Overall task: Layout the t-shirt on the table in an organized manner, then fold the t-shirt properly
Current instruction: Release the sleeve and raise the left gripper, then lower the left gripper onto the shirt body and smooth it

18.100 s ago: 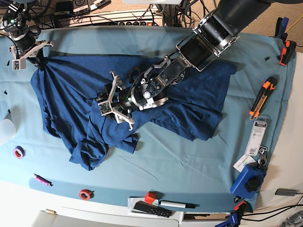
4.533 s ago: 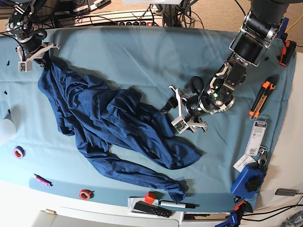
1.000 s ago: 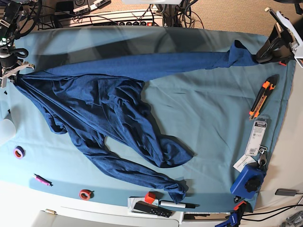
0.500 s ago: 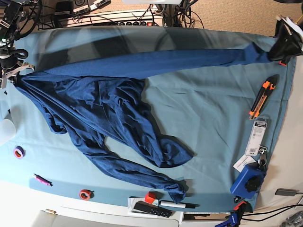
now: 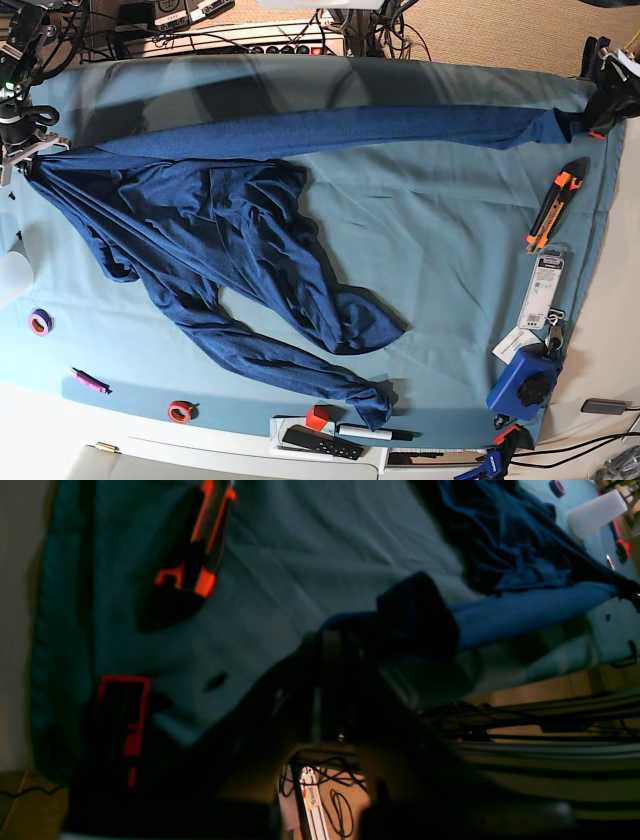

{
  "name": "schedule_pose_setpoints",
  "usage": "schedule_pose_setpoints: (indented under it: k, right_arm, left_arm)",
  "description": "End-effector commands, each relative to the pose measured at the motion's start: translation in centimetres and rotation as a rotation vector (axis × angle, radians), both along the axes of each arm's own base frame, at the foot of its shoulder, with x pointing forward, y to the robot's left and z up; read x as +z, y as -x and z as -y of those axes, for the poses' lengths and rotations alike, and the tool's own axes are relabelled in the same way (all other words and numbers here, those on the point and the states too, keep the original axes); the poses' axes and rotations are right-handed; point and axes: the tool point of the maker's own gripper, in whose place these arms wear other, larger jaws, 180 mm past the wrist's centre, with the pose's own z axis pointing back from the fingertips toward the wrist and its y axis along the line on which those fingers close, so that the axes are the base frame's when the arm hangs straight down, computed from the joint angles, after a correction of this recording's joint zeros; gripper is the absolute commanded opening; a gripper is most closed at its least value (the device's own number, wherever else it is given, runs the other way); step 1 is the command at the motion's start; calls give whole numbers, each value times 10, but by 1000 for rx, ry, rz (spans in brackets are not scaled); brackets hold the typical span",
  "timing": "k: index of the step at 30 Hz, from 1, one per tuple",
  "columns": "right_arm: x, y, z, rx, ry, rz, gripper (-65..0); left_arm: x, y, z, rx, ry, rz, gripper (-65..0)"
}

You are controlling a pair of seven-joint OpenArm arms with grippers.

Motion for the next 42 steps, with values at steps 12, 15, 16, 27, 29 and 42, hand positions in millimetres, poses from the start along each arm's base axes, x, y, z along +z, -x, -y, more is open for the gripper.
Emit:
schedule_pose_setpoints:
  k: [12,15,16,27,29,42]
  right_arm:
    - [20,-7,10,-3,54,39,-650]
    - [20,-7,10,-3,54,39,-650]
    - [20,-7,10,-3,54,39,-650]
    - [18,-6,10,-6,47,31,-650]
    - [19,-6,10,-6,47,32,-650]
    - [17,-5,9,-9,42,27,-650]
  left_arm:
    - [12,-6,-3,0,-2,41,-444]
    - [13,-7,-3,1,-2,44,-437]
    - [13,-7,-3,1,-2,46,-437]
    - [12,-47,60,-129,168,147,-437]
    - [6,-64,96,-202,202,177,-437]
    - [-21,-117,331,-794,-151,385,-437]
